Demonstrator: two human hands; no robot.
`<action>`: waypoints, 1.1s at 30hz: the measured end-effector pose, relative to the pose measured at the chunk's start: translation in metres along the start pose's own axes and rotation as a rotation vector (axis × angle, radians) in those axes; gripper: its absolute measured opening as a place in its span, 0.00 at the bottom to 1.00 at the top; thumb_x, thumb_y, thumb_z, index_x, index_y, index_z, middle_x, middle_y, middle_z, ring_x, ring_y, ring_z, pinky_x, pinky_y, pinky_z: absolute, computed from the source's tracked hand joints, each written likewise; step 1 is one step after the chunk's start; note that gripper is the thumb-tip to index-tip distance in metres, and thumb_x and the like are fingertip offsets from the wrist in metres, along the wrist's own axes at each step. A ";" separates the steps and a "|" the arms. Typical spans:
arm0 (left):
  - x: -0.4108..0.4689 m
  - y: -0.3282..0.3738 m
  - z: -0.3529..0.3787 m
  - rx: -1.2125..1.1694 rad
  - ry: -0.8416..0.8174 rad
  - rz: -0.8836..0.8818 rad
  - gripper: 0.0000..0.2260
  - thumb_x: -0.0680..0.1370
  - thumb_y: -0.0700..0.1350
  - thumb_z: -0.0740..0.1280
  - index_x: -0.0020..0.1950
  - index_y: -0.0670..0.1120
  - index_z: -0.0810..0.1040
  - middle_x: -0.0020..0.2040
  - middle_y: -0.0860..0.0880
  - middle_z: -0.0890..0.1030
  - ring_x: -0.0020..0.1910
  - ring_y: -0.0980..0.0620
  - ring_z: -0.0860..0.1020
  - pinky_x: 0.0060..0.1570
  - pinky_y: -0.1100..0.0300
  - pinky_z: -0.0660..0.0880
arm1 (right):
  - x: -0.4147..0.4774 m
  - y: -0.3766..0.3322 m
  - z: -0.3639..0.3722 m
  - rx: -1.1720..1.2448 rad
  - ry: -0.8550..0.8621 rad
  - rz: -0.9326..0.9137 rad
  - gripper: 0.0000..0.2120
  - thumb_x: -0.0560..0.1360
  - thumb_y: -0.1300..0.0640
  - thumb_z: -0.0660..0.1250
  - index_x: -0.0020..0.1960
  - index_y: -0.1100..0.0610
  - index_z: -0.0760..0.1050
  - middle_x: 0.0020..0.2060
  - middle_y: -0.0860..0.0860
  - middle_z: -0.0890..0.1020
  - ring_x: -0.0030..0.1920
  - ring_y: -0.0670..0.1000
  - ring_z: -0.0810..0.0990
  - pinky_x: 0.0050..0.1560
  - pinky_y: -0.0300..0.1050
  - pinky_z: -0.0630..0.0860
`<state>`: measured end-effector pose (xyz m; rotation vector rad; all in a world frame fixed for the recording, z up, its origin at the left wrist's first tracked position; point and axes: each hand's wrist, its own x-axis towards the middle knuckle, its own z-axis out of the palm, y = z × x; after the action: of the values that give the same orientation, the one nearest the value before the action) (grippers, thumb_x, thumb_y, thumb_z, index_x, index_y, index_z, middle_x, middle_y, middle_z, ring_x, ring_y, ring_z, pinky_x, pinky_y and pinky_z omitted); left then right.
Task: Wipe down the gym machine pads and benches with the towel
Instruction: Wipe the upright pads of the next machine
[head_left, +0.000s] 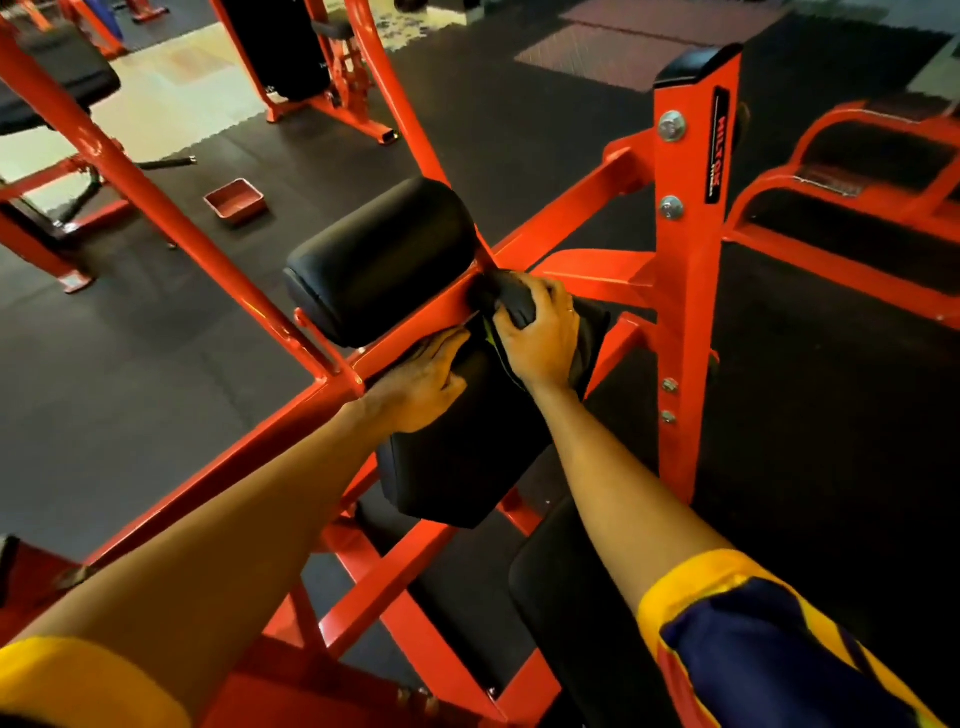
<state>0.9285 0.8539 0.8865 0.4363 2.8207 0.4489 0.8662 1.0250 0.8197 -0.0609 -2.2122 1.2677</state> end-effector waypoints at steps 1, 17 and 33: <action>0.003 0.001 -0.002 -0.002 -0.027 0.009 0.31 0.84 0.44 0.60 0.84 0.46 0.49 0.84 0.48 0.48 0.83 0.50 0.48 0.79 0.57 0.44 | -0.005 -0.001 0.000 0.009 0.040 0.024 0.20 0.72 0.47 0.72 0.63 0.51 0.81 0.56 0.51 0.81 0.58 0.56 0.80 0.60 0.56 0.76; 0.040 -0.027 0.015 -0.089 -0.046 0.242 0.33 0.83 0.43 0.60 0.84 0.47 0.45 0.84 0.51 0.43 0.82 0.55 0.42 0.80 0.59 0.39 | 0.044 0.014 -0.006 0.087 -0.231 0.399 0.17 0.70 0.32 0.64 0.58 0.31 0.75 0.55 0.42 0.85 0.61 0.50 0.82 0.65 0.54 0.75; 0.048 -0.030 0.026 -0.118 0.043 0.246 0.27 0.87 0.45 0.55 0.84 0.45 0.48 0.84 0.50 0.46 0.82 0.54 0.44 0.76 0.66 0.36 | 0.006 0.000 0.004 0.026 0.124 0.622 0.22 0.76 0.40 0.66 0.69 0.44 0.74 0.65 0.49 0.79 0.67 0.58 0.77 0.63 0.52 0.71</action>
<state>0.8844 0.8494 0.8434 0.7608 2.7733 0.6768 0.8592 1.0238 0.8211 -0.8494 -2.1381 1.5521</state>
